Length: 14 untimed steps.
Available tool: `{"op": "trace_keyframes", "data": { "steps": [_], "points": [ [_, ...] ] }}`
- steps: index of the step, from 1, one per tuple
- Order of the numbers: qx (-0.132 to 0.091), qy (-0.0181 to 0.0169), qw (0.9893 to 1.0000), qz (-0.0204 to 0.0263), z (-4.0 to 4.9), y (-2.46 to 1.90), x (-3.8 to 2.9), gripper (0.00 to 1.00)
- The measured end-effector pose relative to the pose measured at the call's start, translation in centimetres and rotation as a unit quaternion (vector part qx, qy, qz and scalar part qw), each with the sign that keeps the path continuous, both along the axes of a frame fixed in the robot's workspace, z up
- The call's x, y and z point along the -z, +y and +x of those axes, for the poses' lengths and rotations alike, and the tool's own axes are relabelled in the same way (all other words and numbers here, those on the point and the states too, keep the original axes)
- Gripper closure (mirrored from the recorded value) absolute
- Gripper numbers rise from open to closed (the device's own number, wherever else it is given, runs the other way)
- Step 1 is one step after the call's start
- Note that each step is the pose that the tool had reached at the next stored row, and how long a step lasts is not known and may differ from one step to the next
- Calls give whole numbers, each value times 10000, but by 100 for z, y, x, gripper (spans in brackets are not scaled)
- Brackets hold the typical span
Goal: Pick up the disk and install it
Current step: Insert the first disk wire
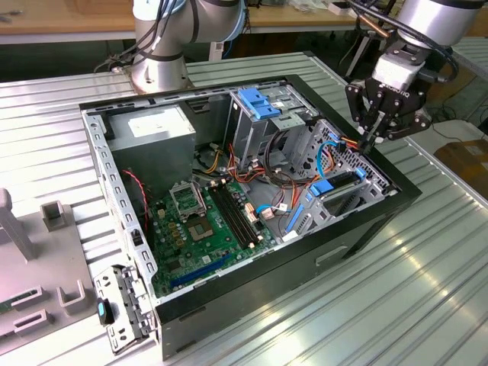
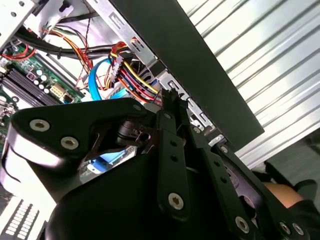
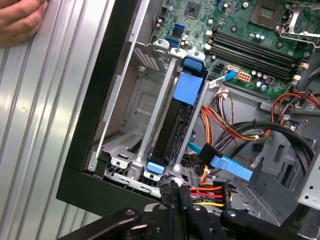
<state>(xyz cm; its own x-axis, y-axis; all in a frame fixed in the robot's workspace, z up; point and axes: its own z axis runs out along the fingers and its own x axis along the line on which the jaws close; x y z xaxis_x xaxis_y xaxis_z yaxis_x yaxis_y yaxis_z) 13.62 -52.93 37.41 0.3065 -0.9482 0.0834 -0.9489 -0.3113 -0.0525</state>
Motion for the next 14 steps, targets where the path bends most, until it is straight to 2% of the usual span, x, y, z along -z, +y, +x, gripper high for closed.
{"op": "trace_keyframes", "data": {
  "steps": [3, 6, 9, 14],
  "points": [
    [240, 0, 9997, 0, 0, 0, 1, 84],
    [450, 0, 9990, 0, 0, 0, 2, 84],
    [537, 0, 9986, 0, -2, 0, 4, 84],
    [827, 0, 9966, 0, -3, 0, 8, 84]
  ]
}}
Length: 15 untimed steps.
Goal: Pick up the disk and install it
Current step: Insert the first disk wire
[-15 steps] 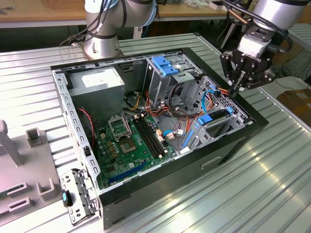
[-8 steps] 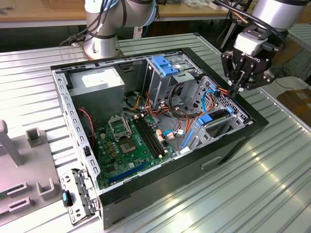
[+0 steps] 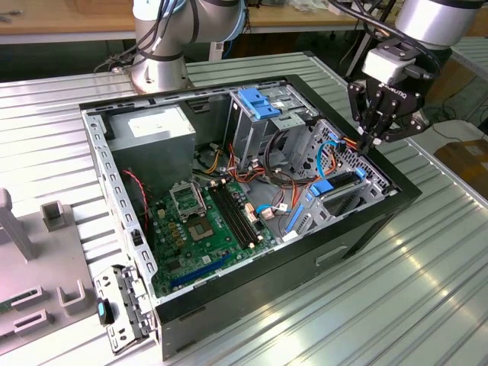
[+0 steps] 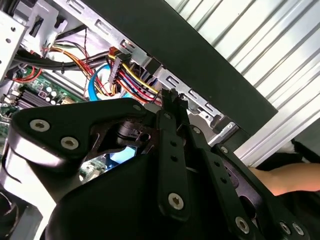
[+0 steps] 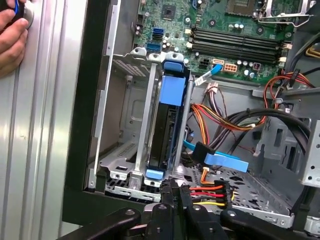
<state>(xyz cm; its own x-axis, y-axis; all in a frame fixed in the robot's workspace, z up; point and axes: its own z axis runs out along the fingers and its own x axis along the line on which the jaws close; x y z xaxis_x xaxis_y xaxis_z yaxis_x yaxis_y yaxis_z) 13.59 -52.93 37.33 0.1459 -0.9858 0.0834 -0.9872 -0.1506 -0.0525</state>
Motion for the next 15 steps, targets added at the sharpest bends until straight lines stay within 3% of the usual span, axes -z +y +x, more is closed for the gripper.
{"op": "trace_keyframes", "data": {
  "steps": [7, 13, 15],
  "points": [
    [260, 0, 9997, 0, -59, 0, 2, 84],
    [541, 2, 9985, -1, -80, -7, 8, 84],
    [541, 11, 9985, 33, -85, -26, 10, 84]
  ]
}}
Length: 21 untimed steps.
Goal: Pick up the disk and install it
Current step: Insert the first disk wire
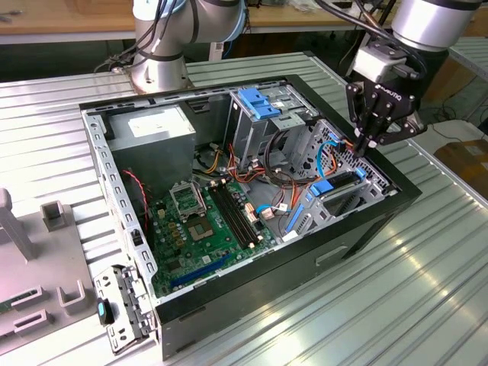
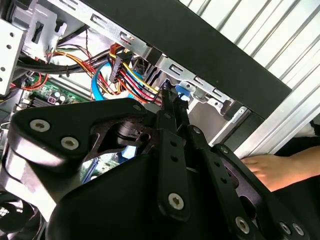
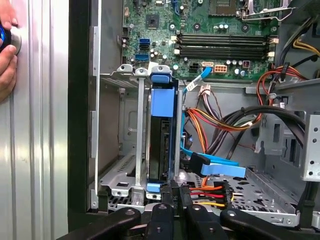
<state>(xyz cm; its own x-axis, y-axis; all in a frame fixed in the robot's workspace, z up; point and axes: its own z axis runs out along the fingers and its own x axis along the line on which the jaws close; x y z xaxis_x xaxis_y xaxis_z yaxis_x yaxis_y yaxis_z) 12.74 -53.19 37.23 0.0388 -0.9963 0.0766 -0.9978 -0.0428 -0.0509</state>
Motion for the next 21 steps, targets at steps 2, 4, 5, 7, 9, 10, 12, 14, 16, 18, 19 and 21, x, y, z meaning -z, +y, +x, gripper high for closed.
{"op": "trace_keyframes", "data": {
  "steps": [2, 4, 5, 7, 9, 10, 12, 14, 16, 18, 19, 21],
  "points": [
    [1, 6, 10000, 89, -6, -44, 1, 84],
    [3, 8, 9999, 159, -7, -68, 3, 84],
    [4, 9, 9998, 196, -7, -76, 4, 84],
    [8, 10, 9998, 220, -7, -79, 11, 84],
    [34, 12, 9998, 219, -10, -82, 28, 84],
    [43, 12, 9998, 219, -14, -89, 31, 84],
    [44, 14, 9997, 219, -29, -116, 40, 84],
    [44, 16, 9997, 219, -80, -126, 48, 84],
    [45, 15, 9997, 220, -102, -127, 56, 84],
    [44, 15, 9997, 220, -106, -129, 84, 84],
    [63, 14, 9997, 220, -110, -133, 101, 84],
    [86, 14, 9997, 220, -143, -159, 139, 84]
  ]
}}
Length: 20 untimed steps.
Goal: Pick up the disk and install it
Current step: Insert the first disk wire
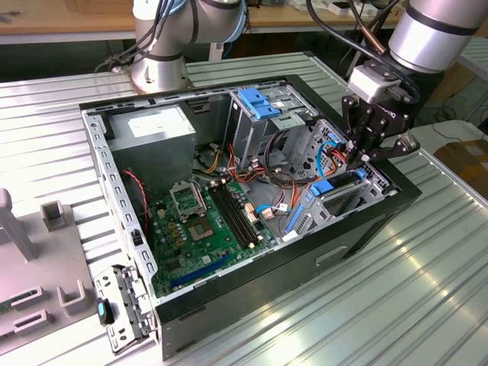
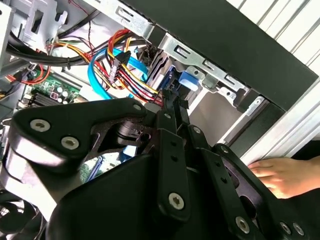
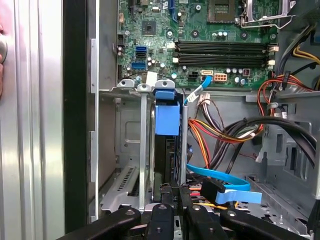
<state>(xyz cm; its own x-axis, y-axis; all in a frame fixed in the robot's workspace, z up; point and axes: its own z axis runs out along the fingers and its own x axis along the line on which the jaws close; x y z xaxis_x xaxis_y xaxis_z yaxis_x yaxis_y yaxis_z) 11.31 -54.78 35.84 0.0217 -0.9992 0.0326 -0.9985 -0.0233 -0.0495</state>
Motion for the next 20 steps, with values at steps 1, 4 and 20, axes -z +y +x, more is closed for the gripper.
{"op": "trace_keyframes", "data": {
  "steps": [1, 4, 20],
  "points": [
    [26, 0, 10000, 0, -1, -2, 8, 84],
    [54, 0, 10000, 0, -23, -4, 28, 84],
    [117, 0, 9999, 0, -35, -17, 98, 84]
  ]
}}
